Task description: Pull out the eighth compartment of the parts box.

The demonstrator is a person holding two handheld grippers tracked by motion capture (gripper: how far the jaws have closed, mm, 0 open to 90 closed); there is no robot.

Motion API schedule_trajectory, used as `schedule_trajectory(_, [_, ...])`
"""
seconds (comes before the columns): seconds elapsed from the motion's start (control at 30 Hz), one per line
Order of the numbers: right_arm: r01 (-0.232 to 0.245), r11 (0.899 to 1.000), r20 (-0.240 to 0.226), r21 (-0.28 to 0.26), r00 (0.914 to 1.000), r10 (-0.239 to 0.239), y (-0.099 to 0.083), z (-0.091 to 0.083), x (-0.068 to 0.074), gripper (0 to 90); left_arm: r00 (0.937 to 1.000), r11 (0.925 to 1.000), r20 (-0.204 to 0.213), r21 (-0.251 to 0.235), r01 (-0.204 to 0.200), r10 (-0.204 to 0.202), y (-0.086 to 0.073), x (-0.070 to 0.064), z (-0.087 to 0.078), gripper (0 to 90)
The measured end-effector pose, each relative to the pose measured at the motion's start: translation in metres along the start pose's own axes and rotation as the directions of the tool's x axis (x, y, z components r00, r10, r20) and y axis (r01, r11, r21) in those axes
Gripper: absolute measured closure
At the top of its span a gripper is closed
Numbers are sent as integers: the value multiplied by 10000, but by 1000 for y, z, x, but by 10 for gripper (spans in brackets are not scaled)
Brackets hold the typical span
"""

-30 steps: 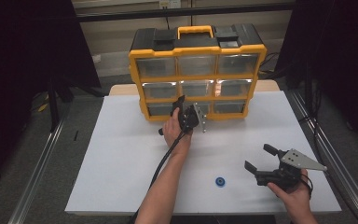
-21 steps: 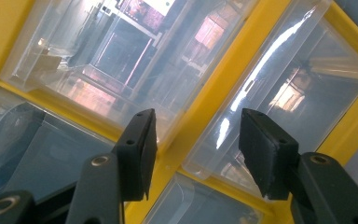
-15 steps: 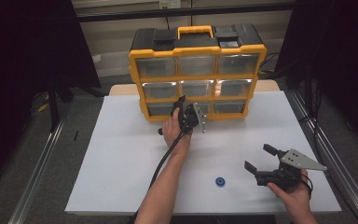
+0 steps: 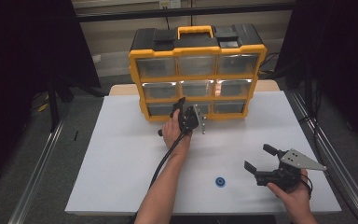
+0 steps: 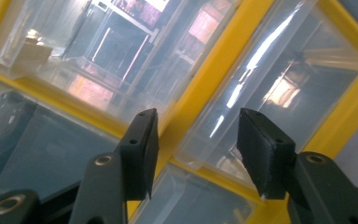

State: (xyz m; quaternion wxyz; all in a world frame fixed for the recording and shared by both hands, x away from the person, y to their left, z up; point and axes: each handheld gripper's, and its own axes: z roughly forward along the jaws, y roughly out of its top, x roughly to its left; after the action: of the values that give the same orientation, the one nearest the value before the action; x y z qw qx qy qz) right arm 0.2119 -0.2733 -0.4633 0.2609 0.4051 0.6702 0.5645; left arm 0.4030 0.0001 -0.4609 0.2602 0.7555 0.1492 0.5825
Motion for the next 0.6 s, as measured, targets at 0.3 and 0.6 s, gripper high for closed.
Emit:
schedule_trajectory(0.3, [7,10000,13,5,10000,-7,0,0,0,20,9979,9985,-380,172,-528,534,-1,-3,4,466])
schedule_trajectory(0.6, [2,10000,4,4,10000,-2,0,0,0,20,9906,9899,-389,597,-1285,1309,0,1,-1,520])
